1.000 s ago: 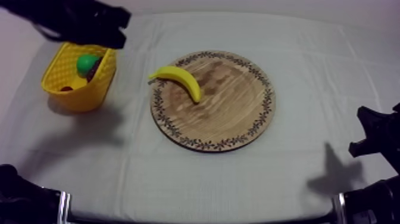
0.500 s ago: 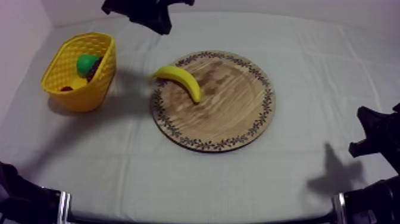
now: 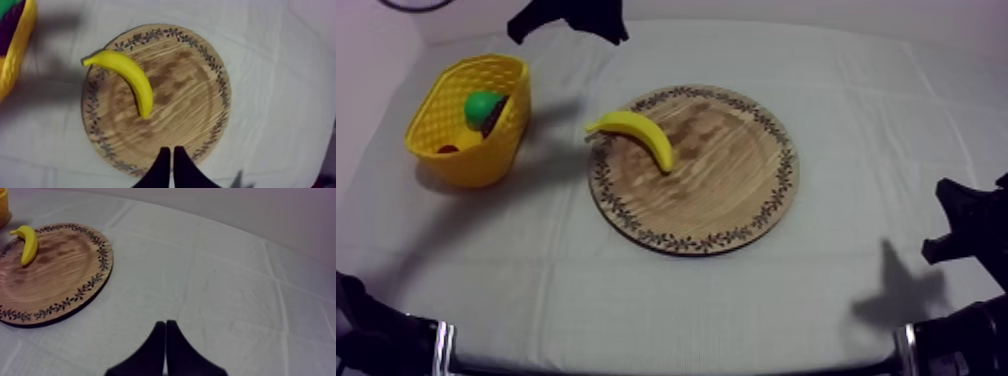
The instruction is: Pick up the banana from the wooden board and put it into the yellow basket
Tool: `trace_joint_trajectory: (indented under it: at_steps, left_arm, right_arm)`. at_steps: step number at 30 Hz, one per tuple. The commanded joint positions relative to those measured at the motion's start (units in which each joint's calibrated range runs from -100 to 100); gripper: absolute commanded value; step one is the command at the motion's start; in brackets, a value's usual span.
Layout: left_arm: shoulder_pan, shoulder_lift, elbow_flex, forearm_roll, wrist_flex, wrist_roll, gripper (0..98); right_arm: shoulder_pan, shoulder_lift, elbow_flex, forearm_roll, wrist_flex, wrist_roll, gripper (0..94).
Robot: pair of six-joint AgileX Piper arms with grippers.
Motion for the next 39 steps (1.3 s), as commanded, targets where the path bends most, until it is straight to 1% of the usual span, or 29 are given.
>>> trace_joint_trajectory:
  at_steps: [1, 8, 10, 12, 13, 15, 16, 19, 22, 25, 28, 31, 35, 39]
  left_arm:
    - [-0.02, -0.17, -0.25, -0.27, 0.13, 10.57, 0.0]
    - [0.26, -0.31, -0.35, -0.56, 3.61, 20.79, 0.0]
    - [0.4, -0.29, -0.12, -0.58, 4.35, 22.57, 0.1]
    - [0.47, -0.23, 0.16, -0.51, 4.85, 23.69, 0.9]
    - [0.49, -0.21, 0.31, -0.45, 5.01, 23.99, 2.8]
    - [0.51, -0.18, 0.48, -0.36, 5.19, 23.72, 9.3]
    - [0.52, -0.17, 0.49, -0.26, 5.25, 23.03, 14.3]
    - [0.49, -0.08, 0.39, 0.32, 5.33, 21.1, 32.8]
    - [0.43, -0.01, 0.06, 0.85, 5.36, 20.56, 47.5]
    - [0.4, 0.08, -0.18, 1.33, 5.37, 20.86, 57.9]
    - [0.4, 0.34, -0.52, 1.76, 5.37, 21.48, 65.3]
    - [0.44, 0.88, -0.92, 1.95, 5.33, 22.03, 70.7]
    - [0.2, 2.31, -0.61, 2.09, 4.45, 22.19, 74.1]
    - [-0.45, 4.75, 1.68, 2.86, 0.43, 20.91, 75.3]
  right_arm:
    - [-0.02, 0.0, 0.05, -0.02, -0.03, 0.0, 0.3]
    - [-0.02, 0.0, 0.05, -0.02, -0.03, 0.0, 0.3]
    - [-0.02, 0.0, 0.05, -0.02, -0.03, 0.0, 0.3]
    - [-0.02, 0.0, 0.05, -0.02, -0.03, 0.0, 0.3]
    - [-0.02, 0.0, 0.05, -0.02, -0.03, 0.0, 0.3]
    - [-0.02, 0.0, 0.05, -0.02, -0.03, 0.01, 0.3]
    - [-0.02, 0.0, 0.05, -0.02, -0.03, 0.02, 0.3]
    - [-0.02, 0.0, 0.05, -0.02, -0.03, 0.04, 0.3]
    - [-0.02, 0.0, 0.05, -0.02, -0.03, 0.04, 0.3]
    - [-0.02, 0.0, 0.05, -0.02, -0.03, 0.04, 0.3]
    - [-0.02, 0.0, 0.05, -0.02, -0.03, 0.04, 0.3]
    - [-0.02, 0.0, 0.05, -0.02, -0.03, 0.04, 0.3]
    - [-0.02, 0.0, 0.05, -0.02, -0.03, 0.04, 0.3]
    - [-0.02, 0.0, 0.05, -0.02, -0.03, 0.04, 0.3]
